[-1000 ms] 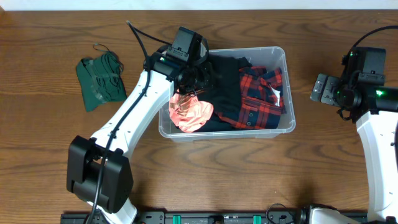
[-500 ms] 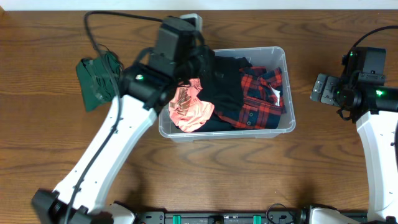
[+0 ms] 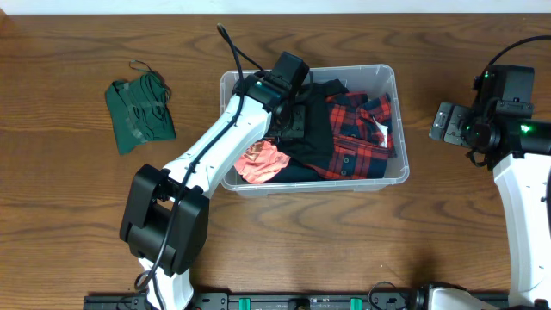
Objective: Pack container
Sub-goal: 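Carry the black garment into the bin center and release, then move the left gripper to the dark green garment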
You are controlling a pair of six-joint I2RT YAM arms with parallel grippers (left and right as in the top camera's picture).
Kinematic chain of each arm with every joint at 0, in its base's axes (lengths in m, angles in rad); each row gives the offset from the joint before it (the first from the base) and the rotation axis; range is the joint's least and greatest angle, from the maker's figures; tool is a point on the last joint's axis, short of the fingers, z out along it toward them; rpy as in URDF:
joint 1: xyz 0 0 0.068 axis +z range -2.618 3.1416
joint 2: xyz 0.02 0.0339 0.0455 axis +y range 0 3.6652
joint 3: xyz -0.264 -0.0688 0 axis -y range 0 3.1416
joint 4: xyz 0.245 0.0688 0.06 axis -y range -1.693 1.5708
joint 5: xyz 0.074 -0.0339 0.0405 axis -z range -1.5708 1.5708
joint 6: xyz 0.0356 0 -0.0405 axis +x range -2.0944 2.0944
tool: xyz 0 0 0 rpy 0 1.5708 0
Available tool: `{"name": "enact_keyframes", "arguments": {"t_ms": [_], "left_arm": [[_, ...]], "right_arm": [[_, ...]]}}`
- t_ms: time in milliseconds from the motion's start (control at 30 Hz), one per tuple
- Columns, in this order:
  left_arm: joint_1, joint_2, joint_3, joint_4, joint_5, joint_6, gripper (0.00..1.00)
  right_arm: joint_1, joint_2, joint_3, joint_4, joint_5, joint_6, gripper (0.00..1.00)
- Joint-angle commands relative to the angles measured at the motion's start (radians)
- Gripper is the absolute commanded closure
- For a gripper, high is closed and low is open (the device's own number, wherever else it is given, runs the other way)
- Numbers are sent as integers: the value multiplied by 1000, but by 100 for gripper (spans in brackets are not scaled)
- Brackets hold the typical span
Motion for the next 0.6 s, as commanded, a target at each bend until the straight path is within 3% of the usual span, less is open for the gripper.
{"name": "enact_keyframes", "arguments": {"t_ms": [0,67,133,233,300,367,567], "left_arm": [[0,48,-40,-65,-6,33,94],[2,-18,-23,-65,-10,50,94],[8,-96,-7,-65,-19,76,83],[40,-253,5,-64,-98,85,26],[85,-351,5,-67,-174,85,7],[162,-438,4,-79,-229,86,1],[517,-495,0,-114,-180,183,2]], "right_arm": [[-4,-14,0,-1,-1,11,1],[-5,-14,0,-1,-1,10,1],[-5,-14,0,-1,-1,10,1],[-5,-14,0,-1,-1,10,1],[-5,-14,0,-1,0,10,1],[-5,-14,0,-1,0,10,1],[-5,-14,0,-1,0,10,1]]}}
